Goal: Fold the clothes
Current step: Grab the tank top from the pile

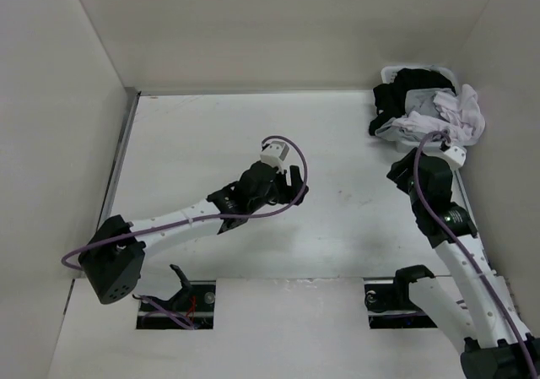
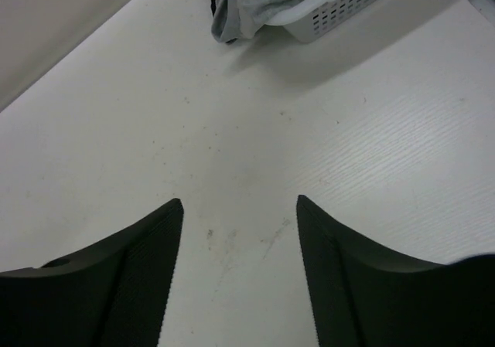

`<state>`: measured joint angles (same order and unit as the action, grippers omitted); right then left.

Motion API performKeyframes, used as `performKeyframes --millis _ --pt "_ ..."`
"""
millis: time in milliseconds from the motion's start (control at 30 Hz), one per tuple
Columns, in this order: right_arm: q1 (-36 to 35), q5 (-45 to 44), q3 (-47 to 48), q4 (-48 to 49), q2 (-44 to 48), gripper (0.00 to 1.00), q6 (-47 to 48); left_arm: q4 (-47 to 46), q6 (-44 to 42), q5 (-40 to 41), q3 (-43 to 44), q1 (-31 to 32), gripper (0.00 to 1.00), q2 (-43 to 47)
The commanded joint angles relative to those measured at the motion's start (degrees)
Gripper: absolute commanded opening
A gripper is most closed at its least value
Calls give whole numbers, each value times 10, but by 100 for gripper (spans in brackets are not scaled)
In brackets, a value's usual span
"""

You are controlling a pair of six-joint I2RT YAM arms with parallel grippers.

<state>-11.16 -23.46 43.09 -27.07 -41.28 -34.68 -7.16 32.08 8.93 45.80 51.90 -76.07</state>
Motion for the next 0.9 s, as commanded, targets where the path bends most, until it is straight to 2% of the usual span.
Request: performKeyframes --millis 0,167,200,267,333,500,533,733,867 --pt "17 3 23 56 -27 61 7 -64 16 -45 -16 -7 67 -13" --pt "72 2 87 90 -114 15 38 -152 5 -43 -75 -9 65 18" --pt "90 0 102 99 -136 11 40 -164 3 -42 -84 -11 64 26" --pt "134 3 131 133 -189 9 43 -181 -3 -41 -99 -15 63 36" --pt "172 0 165 158 -250 11 41 -188 -3 -42 -107 -21 62 40" --pt "245 -2 271 198 -417 23 48 -189 -3 -41 -113 -32 61 35" --pt "256 1 297 199 -453 28 49 -189 -3 -42 -114 -35 61 34" --pt "286 18 431 189 -616 53 53 -197 1 -45 -114 -54 62 12" --pt "295 22 488 191 -677 60 67 -214 6 -51 -120 -58 62 6"
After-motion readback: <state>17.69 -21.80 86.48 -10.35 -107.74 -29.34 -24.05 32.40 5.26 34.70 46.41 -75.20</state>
